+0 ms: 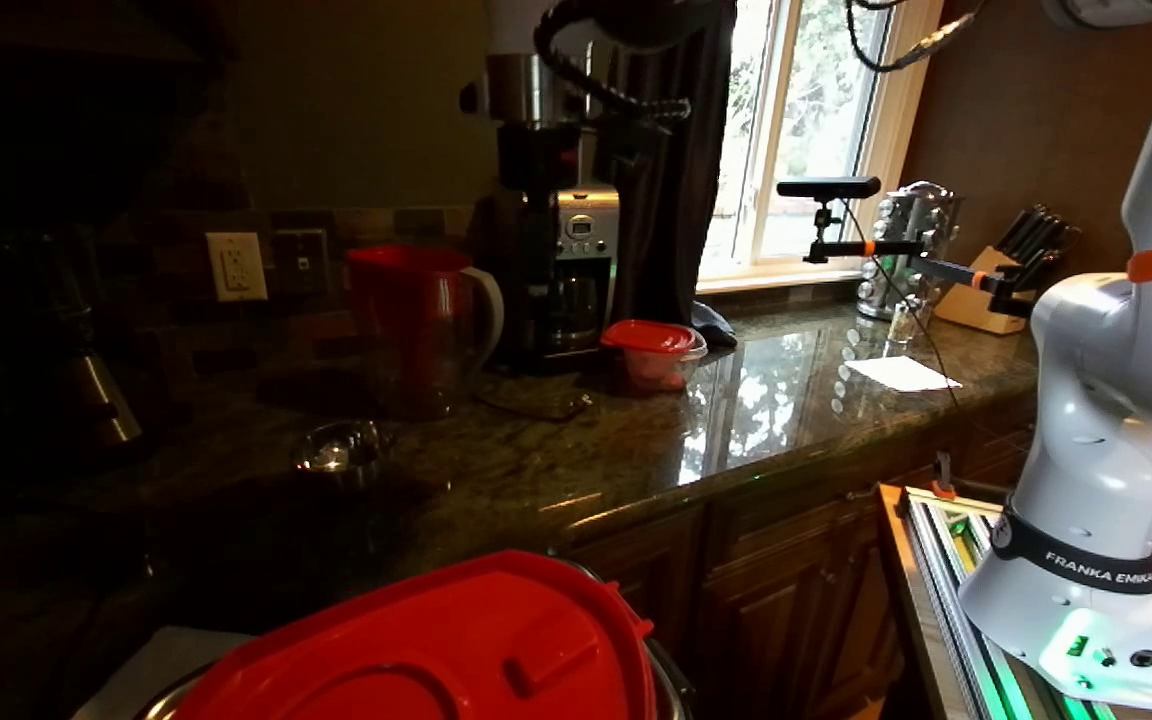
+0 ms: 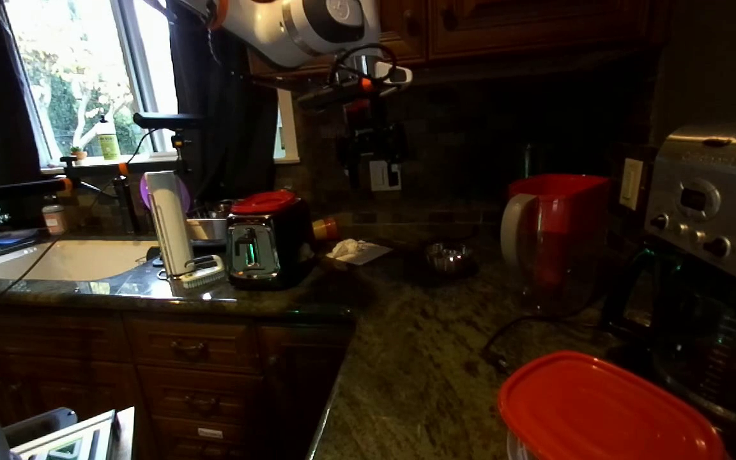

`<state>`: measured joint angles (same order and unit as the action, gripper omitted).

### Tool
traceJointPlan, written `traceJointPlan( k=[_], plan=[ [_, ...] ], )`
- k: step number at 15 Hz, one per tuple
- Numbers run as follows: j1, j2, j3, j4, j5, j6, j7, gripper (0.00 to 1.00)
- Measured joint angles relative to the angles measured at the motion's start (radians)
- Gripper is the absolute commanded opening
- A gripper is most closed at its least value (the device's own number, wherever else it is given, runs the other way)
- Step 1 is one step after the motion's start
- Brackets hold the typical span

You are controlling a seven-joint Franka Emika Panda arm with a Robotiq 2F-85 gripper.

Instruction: Put the silver bowl on the red lid, then move the jar to the left

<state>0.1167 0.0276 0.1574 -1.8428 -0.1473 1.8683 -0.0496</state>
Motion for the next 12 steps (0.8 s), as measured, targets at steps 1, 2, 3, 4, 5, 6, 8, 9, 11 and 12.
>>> traceJointPlan(
  k=[1,2,3,4,5,6,8,9,11,12],
  plan=[
    [0.007,0.053,0.002,0.037,-0.051,0.005,-0.003,1.00],
    [0.013,0.099,0.002,0.071,-0.089,0.008,-0.006,1.00],
    [0.016,0.132,0.002,0.099,-0.110,0.008,-0.009,1.00],
    [0.017,0.153,0.002,0.119,-0.119,0.009,-0.012,1.00],
    [0.018,0.161,0.002,0.131,-0.122,0.009,-0.014,1.00],
    [0.018,0.162,0.002,0.137,-0.123,0.009,-0.016,1.00],
    [0.019,0.161,0.001,0.142,-0.123,0.009,-0.016,1.00],
    [0.019,0.162,0.001,0.142,-0.123,0.018,-0.021,1.00],
    [0.018,0.175,0.001,0.135,-0.114,0.128,-0.079,1.00],
    [0.017,0.190,0.001,0.133,-0.107,0.198,-0.113,1.00]
  ],
)
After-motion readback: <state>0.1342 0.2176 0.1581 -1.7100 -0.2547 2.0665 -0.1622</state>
